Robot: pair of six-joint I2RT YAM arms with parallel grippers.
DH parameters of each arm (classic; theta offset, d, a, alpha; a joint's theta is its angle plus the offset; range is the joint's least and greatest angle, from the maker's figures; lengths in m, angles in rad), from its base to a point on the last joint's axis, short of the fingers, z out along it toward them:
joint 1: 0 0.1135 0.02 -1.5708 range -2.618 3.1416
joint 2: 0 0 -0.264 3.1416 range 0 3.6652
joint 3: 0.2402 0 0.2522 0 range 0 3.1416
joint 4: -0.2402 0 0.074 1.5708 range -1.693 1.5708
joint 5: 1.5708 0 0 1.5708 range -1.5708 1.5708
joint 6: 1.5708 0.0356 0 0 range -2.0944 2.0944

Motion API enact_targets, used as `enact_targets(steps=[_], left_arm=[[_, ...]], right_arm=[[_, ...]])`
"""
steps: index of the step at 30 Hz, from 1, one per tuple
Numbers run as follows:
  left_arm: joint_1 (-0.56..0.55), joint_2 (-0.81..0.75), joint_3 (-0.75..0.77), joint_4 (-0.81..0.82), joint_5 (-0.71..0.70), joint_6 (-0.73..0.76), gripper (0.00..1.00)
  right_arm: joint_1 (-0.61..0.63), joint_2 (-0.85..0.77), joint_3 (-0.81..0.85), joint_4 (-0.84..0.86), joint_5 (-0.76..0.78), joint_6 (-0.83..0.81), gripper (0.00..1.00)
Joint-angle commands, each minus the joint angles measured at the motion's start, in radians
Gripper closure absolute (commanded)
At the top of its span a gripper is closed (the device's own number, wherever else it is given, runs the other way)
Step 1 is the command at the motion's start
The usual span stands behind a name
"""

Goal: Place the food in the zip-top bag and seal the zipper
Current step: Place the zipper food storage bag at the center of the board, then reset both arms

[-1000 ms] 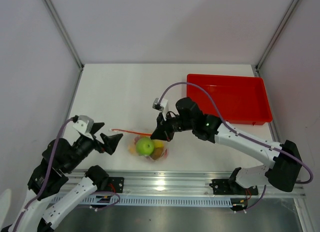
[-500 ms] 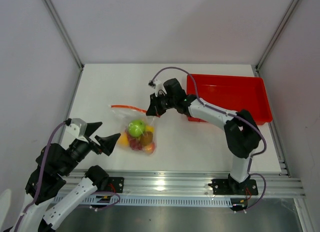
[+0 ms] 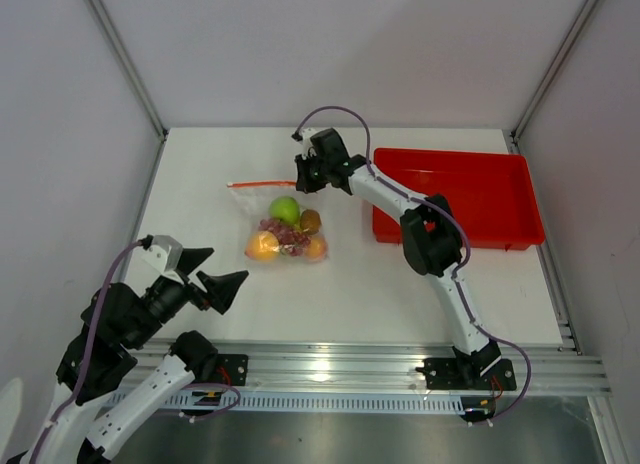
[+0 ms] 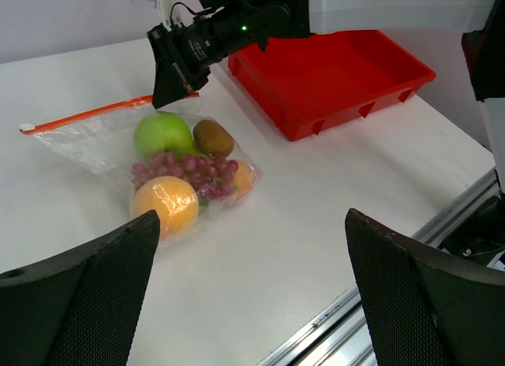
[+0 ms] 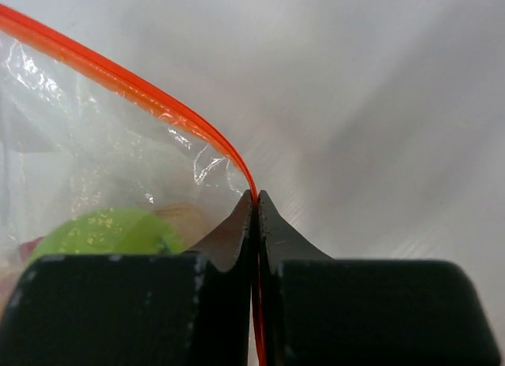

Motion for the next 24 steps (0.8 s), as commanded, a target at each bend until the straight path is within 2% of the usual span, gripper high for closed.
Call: enact_targets(steps=[1, 2, 6, 8, 9, 14, 16, 17, 18, 20, 24], left_arm=[[0.005, 0.032, -0.005, 0.013, 0.041, -0.025, 0.01], [0.005, 0.035, -0.008, 0.013, 0.043, -0.028, 0.0], [0.005, 0.046, -0.011, 0.018, 0.046, -0.047, 0.0], [0.005, 0.052, -0.021, 0.019, 0.029, -0.067, 0.0], [0.003, 0.057, -0.025, 0.023, 0.026, -0.074, 0.01], [0.005, 0.144, -0.01, -0.04, -0.12, -0.15, 0.01], [0.005, 0.161, -0.001, -0.048, -0.129, -0.169, 0.0], [0.005, 0.173, -0.001, -0.047, -0.128, -0.174, 0.0], [0.003, 0.18, 0.002, -0.045, -0.129, -0.18, 0.01], [0.005, 0.189, 0.007, -0.037, -0.137, -0.2, 0.0], [0.005, 0.219, 0.005, -0.025, -0.149, -0.243, 0.01]], right_arm=[[-0.009, 0.055, 0.083, -0.064, 0.058, -0.033, 0.97], [-0.009, 0.059, 0.082, -0.058, 0.055, -0.033, 0.95], [-0.007, 0.066, 0.079, -0.052, 0.047, -0.016, 0.74], [-0.007, 0.055, 0.082, -0.048, 0.052, -0.016, 0.68], [-0.007, 0.052, 0.088, -0.049, 0.058, -0.018, 0.6], [-0.009, 0.015, 0.188, -0.126, 0.147, -0.059, 0.35], [-0.009, -0.012, 0.194, -0.149, 0.173, -0.065, 0.16], [-0.009, -0.052, 0.188, -0.156, 0.199, -0.065, 0.12], [-0.009, -0.077, 0.162, -0.161, 0.208, -0.062, 0.01], [-0.006, -0.171, 0.108, -0.155, 0.239, -0.052, 0.01], [0.011, -0.367, -0.132, -0.147, 0.267, -0.013, 0.01]])
